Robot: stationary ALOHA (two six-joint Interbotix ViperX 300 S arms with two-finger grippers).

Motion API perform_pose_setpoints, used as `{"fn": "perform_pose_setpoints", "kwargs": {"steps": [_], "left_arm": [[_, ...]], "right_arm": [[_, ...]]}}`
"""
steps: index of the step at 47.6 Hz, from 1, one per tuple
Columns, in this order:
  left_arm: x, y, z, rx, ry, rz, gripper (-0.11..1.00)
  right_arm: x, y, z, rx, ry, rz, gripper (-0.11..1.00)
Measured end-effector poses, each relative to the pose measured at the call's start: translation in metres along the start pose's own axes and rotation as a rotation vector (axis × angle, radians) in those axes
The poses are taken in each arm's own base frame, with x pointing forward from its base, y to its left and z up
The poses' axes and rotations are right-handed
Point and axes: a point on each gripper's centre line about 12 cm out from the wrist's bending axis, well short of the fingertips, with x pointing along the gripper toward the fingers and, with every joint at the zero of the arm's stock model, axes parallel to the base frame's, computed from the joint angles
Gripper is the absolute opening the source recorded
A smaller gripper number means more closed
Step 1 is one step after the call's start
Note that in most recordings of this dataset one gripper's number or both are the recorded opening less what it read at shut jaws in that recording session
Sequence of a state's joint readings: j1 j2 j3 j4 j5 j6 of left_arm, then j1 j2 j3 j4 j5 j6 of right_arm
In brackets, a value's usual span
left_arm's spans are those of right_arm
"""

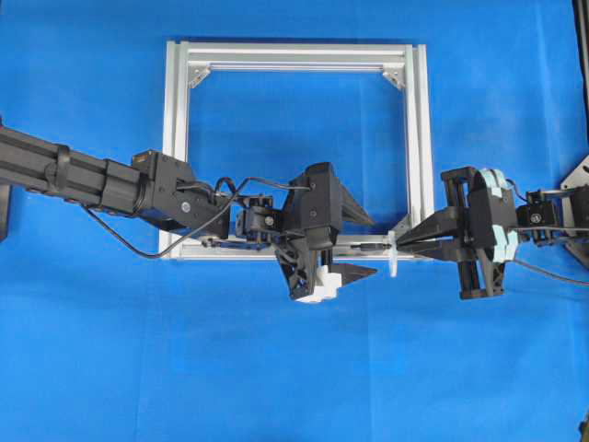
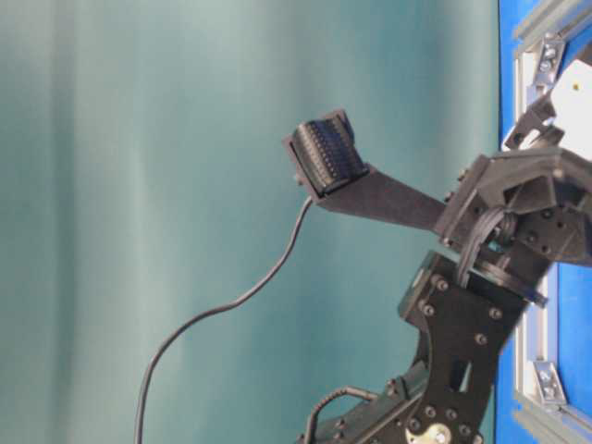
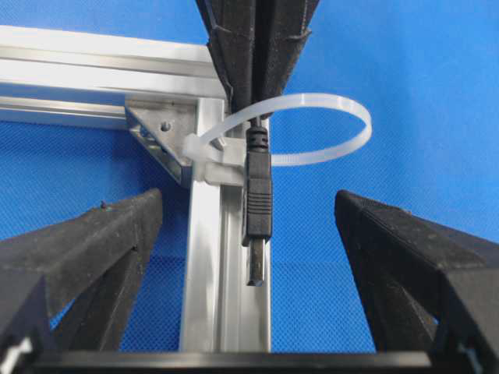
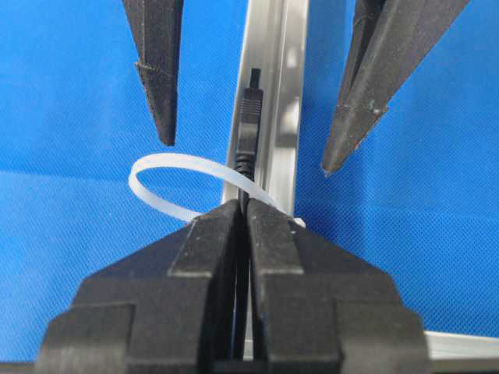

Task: Insert the wire through the string loop located on the right side.
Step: 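Close the left gripper on the USB plug beyond the loop, then open the right gripper and pull the cable leftward with the left gripper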

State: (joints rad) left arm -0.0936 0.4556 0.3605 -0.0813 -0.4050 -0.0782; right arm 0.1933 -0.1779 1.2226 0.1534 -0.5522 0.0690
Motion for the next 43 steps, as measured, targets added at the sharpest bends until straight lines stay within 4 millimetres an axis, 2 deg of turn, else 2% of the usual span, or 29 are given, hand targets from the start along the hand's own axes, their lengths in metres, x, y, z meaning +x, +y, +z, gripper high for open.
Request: {"fn": "perform_pose_setpoints", "kwargs": {"steps": [19,26,30,37,39,43], "left_arm": [[-0.0002,-0.0007,-0.0007,0.001,0.002,-0.001,0.86],[0.0001,0.0002,-0.0015,0.002,0.005,0.001,0.81],[0.0,0.0,0.0,0.002,0.0,0.0,0.65],[-0.0002,0.0001,-0.0008,0.002,0.003,0.0,0.2],[0.0003,0.0001,-0.0009,0.002,0.003,0.0,0.1],[0.0,-0.0009,-0.0001,0.007,0.0,-0.003,0.08]], "right_arm": [[0.0002,0.0,0.0,0.001,0.003,-0.001,-0.04],[0.0002,0.0001,0.0,0.0,0.003,0.0,-0.04],[0.0,-0.0001,-0.0011,0.0,0.009,-0.001,-0.04],[0.0,-0.0006,-0.0014,0.002,0.012,-0.003,-0.04],[0.0,-0.0001,-0.0014,0.0,0.012,-0.001,-0.04],[0.0,-0.0005,-0.0014,0.001,0.012,-0.002,-0.04]]}}
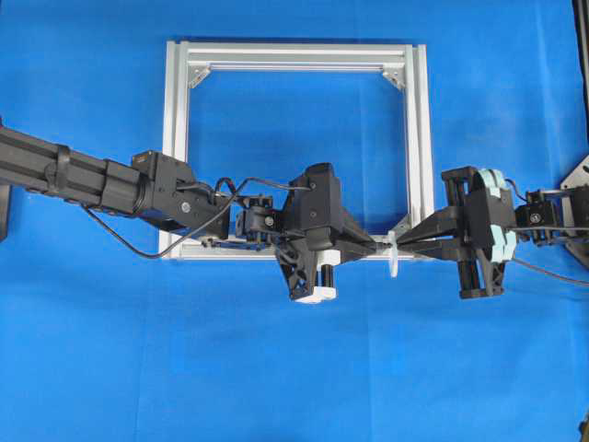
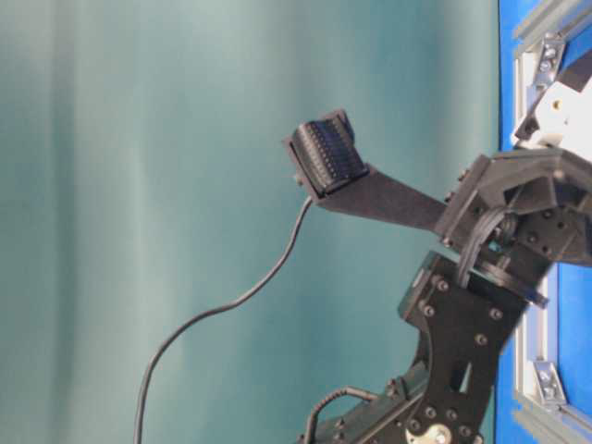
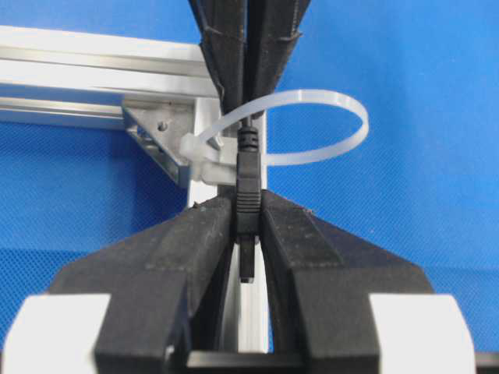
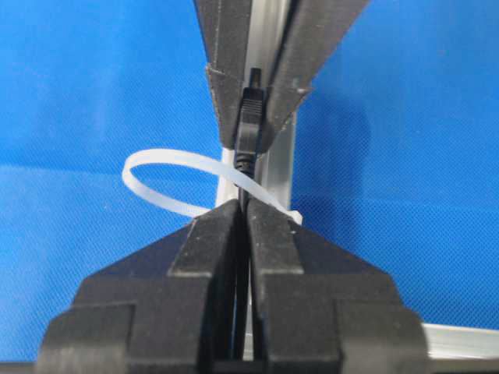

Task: Insert the wire through the string loop located on the right side.
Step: 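Open the right gripper and pull the cable leftward with the left gripper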

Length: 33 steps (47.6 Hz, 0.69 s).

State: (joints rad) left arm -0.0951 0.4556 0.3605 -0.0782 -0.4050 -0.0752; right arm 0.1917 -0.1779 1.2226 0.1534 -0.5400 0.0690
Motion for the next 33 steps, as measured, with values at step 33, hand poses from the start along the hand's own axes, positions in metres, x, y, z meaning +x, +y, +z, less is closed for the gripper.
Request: {"fn": "perform_pose_setpoints", "kwargs": {"steps": [33], "left_arm": [[0.0001,0.0008,-0.0012,0.027,0.003,0.001,0.08]], "right_arm": [[0.0005,0.0004,-0.0007,-0.007,0.012,0.002,0.23]]}}
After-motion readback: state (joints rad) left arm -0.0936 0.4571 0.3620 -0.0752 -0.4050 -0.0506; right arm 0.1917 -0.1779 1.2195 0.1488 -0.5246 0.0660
